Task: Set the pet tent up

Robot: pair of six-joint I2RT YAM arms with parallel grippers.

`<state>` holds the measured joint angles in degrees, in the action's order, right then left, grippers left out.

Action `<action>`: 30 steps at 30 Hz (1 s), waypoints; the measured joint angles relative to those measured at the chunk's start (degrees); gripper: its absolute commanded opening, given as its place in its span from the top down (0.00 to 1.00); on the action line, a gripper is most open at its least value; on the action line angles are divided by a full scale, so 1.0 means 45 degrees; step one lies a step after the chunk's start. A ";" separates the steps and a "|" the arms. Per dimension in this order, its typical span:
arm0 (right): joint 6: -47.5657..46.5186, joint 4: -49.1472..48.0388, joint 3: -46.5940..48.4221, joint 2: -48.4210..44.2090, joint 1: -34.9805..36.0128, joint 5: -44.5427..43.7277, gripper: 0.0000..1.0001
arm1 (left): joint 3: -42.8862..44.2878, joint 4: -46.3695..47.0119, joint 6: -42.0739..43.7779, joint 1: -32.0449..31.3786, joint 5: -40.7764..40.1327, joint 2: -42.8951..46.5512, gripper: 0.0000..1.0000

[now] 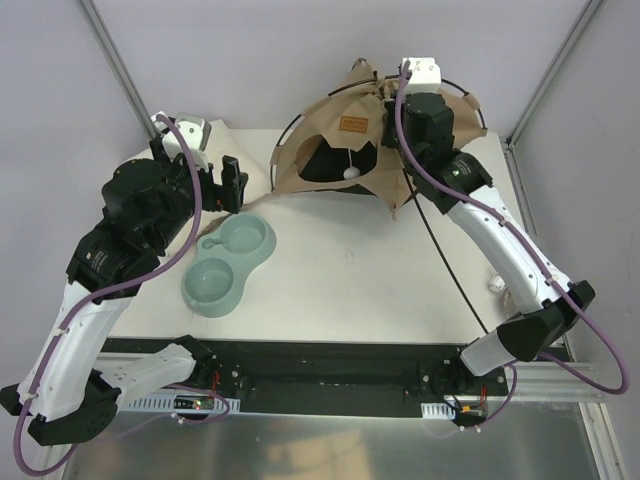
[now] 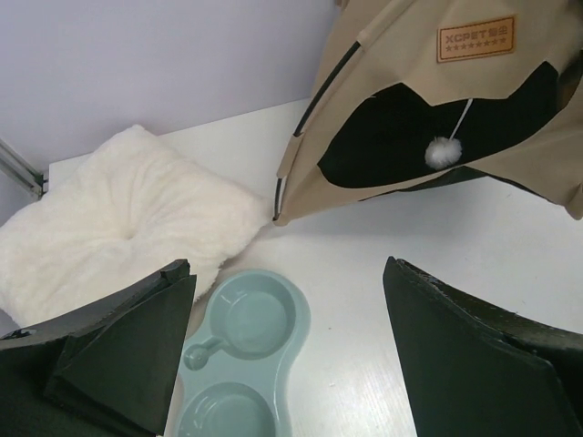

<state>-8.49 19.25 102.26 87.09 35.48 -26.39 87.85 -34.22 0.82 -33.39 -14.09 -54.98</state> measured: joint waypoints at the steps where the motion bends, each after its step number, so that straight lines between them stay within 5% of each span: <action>1: 0.0107 -0.0403 -0.0267 0.0000 0.0000 -0.0029 1.00 | 0.0000 0.0005 0.0000 0.0000 0.0005 0.0000 0.14; 16: -0.0549 -0.7310 -0.2064 -0.0092 0.0000 -0.1171 1.00 | -0.0102 0.0068 -0.0141 0.0000 0.0189 0.0233 0.14; 24: -0.0675 -0.8281 -0.1977 -0.0063 0.0073 -0.1763 1.00 | -0.0398 0.0126 -0.0534 -0.0005 0.0792 0.0112 0.14; 30: -0.0709 -0.8427 -0.3886 -0.0792 0.0928 -0.3740 1.00 | -0.0797 0.0209 -0.0777 -0.0005 0.1005 0.0073 0.14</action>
<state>-11.68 -18.68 84.77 83.53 39.66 -43.22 84.27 -33.28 -2.68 -33.41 -9.56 -54.65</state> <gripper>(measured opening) 0.063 0.862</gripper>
